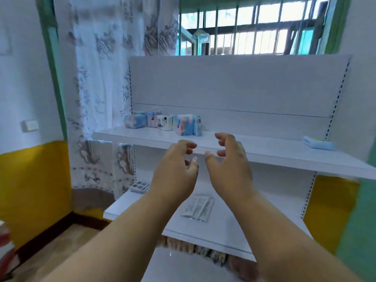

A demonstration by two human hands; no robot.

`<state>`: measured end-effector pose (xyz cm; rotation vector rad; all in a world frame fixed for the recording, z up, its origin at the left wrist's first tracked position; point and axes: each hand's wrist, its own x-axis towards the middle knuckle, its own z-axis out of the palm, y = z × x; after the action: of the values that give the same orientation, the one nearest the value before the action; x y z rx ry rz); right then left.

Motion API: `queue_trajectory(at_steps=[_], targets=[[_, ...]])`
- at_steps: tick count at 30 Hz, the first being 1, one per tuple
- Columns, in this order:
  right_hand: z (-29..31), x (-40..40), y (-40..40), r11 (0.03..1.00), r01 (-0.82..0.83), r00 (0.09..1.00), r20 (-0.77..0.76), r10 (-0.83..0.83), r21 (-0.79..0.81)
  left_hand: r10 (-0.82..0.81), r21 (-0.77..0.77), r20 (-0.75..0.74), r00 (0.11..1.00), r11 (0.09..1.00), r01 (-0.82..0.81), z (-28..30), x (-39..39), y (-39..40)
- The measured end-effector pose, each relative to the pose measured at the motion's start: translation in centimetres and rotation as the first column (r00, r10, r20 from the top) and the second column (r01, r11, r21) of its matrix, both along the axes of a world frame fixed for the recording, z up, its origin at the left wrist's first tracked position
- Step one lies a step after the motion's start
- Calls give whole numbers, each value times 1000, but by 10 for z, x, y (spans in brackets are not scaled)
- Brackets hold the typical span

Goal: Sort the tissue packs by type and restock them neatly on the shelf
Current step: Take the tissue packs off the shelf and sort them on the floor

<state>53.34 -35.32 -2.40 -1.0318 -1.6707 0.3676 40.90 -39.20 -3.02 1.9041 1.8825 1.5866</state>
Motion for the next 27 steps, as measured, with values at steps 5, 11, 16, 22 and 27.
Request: queue_trajectory(at_steps=[5, 11, 16, 22, 27], targets=[[9, -30, 63, 1000, -7, 996, 86, 7, -10, 38, -32, 52, 998, 999, -36, 1, -30, 68], [17, -73, 173, 992, -123, 982, 138, 127, -39, 131, -34, 46, 990, 991, -129, 8, -60, 165], [38, -115, 269, 950, -279, 942, 151, 299, -139, 250, -88, 26, 968, 965, -247, 31, -93, 249], [41, -188, 347, 893, -372, 885, 192, 423, -253, 412, -180, -20, 911, 895, -409, 40, -151, 312], [43, -247, 392, 927, -295, 858, 362, 364, -231, 431, -237, -45, 901, 872, -429, 37, -214, 360]])
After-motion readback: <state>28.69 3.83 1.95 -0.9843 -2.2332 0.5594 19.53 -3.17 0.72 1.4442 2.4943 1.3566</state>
